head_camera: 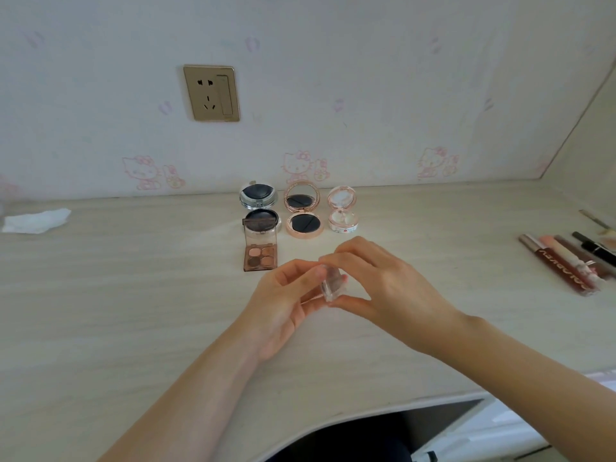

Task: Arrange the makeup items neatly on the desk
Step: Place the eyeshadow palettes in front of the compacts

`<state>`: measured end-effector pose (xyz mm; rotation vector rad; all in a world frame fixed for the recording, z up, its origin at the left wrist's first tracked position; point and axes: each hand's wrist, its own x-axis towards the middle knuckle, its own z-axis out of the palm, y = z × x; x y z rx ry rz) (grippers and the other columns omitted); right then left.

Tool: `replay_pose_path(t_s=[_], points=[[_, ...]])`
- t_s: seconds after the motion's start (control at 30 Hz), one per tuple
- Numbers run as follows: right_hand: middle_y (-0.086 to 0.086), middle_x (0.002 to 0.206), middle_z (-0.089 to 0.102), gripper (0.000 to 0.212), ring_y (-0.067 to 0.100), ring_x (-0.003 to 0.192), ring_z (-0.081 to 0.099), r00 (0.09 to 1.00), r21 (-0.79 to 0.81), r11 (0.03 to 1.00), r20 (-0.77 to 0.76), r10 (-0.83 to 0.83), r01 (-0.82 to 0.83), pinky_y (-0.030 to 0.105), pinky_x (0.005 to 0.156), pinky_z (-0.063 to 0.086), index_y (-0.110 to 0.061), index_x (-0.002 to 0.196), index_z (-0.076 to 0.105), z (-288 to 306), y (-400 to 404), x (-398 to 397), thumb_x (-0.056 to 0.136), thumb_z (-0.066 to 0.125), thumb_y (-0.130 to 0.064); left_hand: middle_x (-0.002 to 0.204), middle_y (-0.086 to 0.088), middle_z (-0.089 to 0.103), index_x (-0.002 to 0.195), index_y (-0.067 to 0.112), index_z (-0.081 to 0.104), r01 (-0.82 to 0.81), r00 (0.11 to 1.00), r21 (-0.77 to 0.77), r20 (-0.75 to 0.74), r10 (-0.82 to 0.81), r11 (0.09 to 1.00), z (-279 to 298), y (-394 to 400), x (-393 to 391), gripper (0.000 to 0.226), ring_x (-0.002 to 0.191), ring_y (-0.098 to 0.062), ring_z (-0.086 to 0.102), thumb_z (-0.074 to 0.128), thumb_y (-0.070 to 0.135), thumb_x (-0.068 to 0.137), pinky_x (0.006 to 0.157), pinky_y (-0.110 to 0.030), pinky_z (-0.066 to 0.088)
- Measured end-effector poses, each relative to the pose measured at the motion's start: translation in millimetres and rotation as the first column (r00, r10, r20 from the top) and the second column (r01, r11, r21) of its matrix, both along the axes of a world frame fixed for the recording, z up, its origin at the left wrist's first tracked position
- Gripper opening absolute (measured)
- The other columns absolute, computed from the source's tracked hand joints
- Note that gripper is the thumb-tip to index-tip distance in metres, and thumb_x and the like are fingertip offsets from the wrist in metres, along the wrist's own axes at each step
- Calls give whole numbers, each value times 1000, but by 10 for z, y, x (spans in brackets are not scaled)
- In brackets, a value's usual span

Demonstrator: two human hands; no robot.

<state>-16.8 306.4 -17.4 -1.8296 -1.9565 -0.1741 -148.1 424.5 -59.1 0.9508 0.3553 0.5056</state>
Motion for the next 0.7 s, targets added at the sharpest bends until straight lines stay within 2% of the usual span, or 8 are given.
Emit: replay_pose_path(t_s=[0.13,0.27,0.33,0.5,0.7], points=[[-1,106,56,44,15,91,57,997,-28,999,-69,26,-28,35,77,52,-14,118,62,14,12,4,80,73,-34,95,-20,71,92,0,68,-22,1000,5,18,22,1000,-30,26,-1,35,92,-34,70,78,19,65,68,-33,57],[-7,109,54,45,9,94,57,987,-79,994,-148,66,-78,29,84,49,-19,122,61,54,36,61,81,73,-32,91,-20,72,81,2,74,-45,999,5,13,45,999,-23,37,-1,28,85,-32,72,79,19,60,65,-30,57],[-9,108,55,44,5,95,56,984,-89,993,-164,68,-83,26,85,48,-22,121,61,82,50,78,81,73,-35,93,-19,73,82,3,75,-42,999,8,20,41,999,-23,45,-1,27,86,-31,72,79,21,61,66,-30,57],[-19,100,47,38,-2,91,50,983,-76,994,-171,63,-77,18,82,44,-24,108,59,98,68,74,77,74,-42,105,-16,71,100,7,75,2,1000,-14,17,-2,1000,-25,33,5,40,91,-33,70,79,24,64,70,-34,57],[-18,100,47,43,-4,90,49,985,-66,997,-170,27,-39,16,80,43,-21,105,59,60,63,74,74,75,-47,101,-18,71,97,4,75,11,1000,-12,-23,-11,1000,-26,19,11,41,91,-30,70,78,26,63,69,-33,58]])
